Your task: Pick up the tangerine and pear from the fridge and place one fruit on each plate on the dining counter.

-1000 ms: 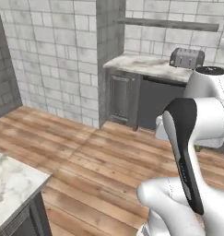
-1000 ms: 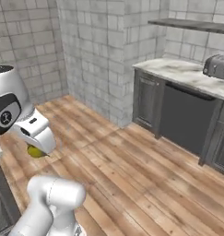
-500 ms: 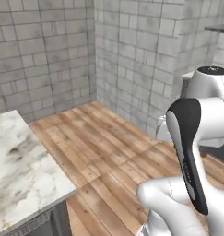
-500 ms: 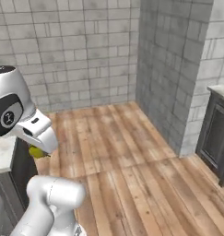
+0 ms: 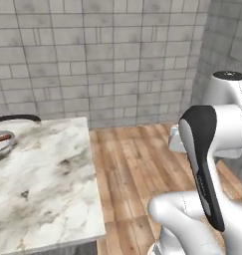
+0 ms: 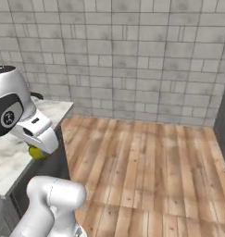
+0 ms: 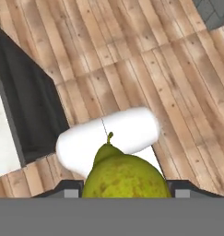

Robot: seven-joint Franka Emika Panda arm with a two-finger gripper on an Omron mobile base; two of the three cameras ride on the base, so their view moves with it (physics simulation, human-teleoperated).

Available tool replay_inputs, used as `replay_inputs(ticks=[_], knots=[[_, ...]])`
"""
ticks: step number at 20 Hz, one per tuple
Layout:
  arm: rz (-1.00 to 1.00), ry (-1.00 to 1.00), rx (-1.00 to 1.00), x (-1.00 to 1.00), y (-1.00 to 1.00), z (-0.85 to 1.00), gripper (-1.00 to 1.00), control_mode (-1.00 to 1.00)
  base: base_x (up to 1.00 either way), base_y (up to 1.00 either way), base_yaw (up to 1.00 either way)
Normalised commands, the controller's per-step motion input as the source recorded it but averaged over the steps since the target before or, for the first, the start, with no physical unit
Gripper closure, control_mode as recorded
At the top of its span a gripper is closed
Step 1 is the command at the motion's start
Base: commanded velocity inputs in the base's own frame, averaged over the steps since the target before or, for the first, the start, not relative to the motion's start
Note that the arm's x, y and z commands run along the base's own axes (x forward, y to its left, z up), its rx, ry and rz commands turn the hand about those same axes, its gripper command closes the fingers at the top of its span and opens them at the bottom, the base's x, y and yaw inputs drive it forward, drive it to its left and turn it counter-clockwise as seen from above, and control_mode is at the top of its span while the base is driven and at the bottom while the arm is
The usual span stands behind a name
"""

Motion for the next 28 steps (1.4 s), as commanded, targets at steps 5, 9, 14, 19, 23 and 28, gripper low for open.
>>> replay_inputs(ticks=[5,9,14,19,23,28], knots=[[0.00,0.00,0.00,0.00,0.00,0.00,1.00,1.00,0.71,-0.57,0.68],[0.00,0.00,0.00,0.00,0.00,0.00,1.00,1.00,0.56,-0.93,0.45],[0.00,0.00,0.00,0.00,0.00,0.00,1.00,1.00,0.81,-0.98,0.20],[0.00,0.00,0.00,0.00,0.00,0.00,1.00,1.00,1.00,-0.71,0.22],[0.00,0.00,0.00,0.00,0.00,0.00,1.00,1.00,1.00,-0.70,0.38],[0.00,0.00,0.00,0.00,0.00,0.00,1.00,1.00,1.00,-0.61,0.59]])
